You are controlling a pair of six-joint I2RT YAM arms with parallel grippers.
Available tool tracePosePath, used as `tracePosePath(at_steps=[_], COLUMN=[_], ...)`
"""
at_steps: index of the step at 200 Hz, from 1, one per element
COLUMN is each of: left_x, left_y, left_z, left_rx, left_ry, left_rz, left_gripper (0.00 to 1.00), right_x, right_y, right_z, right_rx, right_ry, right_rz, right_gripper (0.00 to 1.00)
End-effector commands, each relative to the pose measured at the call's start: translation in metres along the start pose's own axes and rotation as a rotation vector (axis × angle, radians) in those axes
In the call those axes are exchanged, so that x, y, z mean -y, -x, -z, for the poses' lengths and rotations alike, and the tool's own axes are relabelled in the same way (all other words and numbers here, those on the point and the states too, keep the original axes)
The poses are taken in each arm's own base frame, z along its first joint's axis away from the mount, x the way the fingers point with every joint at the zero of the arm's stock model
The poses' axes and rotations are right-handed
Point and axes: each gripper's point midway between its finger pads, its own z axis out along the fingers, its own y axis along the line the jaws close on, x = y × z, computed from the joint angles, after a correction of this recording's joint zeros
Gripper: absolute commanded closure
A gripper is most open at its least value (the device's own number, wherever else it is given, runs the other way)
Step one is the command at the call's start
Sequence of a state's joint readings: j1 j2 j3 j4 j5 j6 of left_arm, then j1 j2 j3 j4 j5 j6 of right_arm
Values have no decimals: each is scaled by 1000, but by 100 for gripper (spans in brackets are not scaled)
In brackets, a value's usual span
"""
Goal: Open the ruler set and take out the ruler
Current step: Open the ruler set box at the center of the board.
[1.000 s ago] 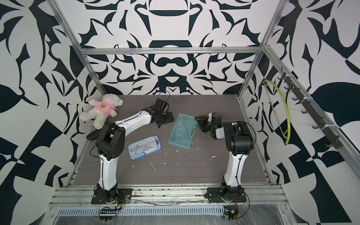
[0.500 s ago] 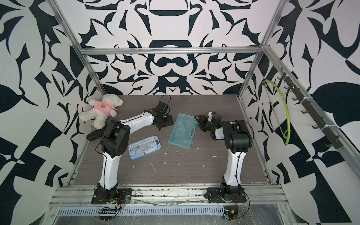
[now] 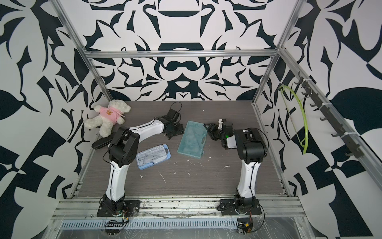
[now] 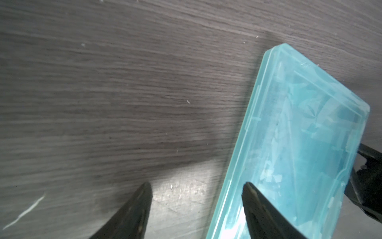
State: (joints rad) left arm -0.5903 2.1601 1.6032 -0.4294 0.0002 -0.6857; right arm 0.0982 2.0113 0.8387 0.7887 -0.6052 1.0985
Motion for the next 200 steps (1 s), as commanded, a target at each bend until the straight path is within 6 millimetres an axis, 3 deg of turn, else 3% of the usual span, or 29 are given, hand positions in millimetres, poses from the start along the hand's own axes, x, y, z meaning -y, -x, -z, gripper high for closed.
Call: tracePosePath(at_steps=[1, 81, 149, 200], left_x=[-2, -2, -1, 3], left_y=[-7, -9, -8, -5], left_z=[-10, -11, -9, -3], left_rx=[-27, -32, -29, -18], left_ry=[11, 6, 5, -5], left_rz=[6, 7, 7, 3], left_gripper=[27, 27, 27, 27], right_x=[-25, -48, -44, -66], right_y=[4, 6, 8, 9], right_z=[4, 8, 8, 7], right_rx=[5, 18, 17, 10], right_ry=[27, 13, -14, 38], right_rz=[57, 131, 148, 158], right_gripper=[37, 37, 37, 36])
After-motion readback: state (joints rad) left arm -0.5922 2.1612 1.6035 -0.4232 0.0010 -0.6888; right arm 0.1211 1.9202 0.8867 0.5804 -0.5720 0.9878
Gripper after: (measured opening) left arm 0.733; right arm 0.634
